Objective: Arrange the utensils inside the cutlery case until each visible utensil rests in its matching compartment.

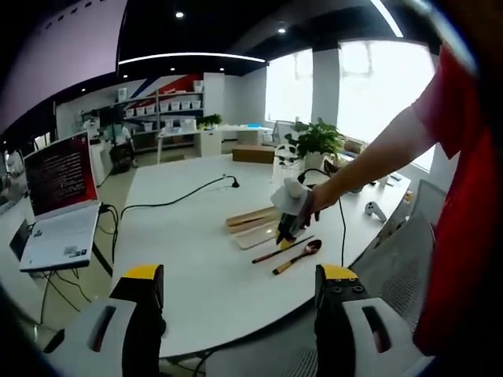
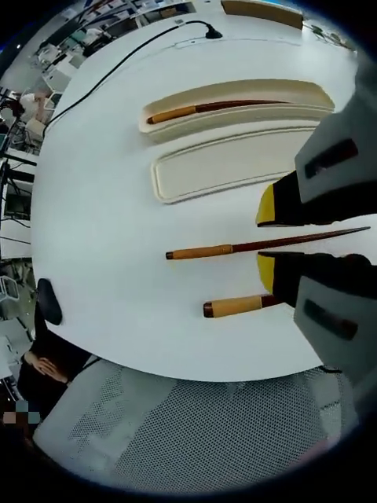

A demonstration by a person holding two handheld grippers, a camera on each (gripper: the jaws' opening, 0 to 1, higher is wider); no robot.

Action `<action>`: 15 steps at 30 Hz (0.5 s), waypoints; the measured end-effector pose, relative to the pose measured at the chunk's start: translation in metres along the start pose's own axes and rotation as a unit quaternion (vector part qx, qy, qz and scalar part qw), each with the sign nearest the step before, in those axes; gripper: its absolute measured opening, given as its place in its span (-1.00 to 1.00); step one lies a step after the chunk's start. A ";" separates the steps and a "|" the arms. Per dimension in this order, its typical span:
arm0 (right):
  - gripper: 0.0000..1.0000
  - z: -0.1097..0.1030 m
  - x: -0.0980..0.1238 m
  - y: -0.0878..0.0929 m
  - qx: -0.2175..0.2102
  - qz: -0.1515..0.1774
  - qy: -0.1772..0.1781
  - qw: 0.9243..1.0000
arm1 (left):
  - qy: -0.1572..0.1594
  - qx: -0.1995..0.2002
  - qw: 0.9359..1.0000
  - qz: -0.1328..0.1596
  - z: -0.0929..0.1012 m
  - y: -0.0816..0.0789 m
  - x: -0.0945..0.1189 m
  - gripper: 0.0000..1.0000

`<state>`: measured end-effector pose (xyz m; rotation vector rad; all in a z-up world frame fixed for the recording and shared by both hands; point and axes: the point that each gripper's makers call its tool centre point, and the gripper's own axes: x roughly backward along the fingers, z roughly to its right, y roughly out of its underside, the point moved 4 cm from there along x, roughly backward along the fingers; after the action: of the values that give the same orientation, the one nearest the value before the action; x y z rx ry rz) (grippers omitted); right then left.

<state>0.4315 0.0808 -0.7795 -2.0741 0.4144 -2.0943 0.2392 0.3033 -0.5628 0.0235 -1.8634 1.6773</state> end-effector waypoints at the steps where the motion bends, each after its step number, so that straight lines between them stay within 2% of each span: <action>1: -0.84 0.000 -0.001 0.000 0.001 0.000 0.000 1.000 | 0.000 0.001 1.000 0.000 0.000 0.000 0.000 0.62; 15: -0.85 -0.006 -0.010 0.000 0.006 -0.009 -0.008 1.000 | -0.004 -0.006 1.000 -0.005 -0.002 0.000 0.002 0.62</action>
<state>0.4256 0.0840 -0.7894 -2.0937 0.3818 -2.0828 0.2384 0.3053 -0.5620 0.0337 -1.8749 1.6624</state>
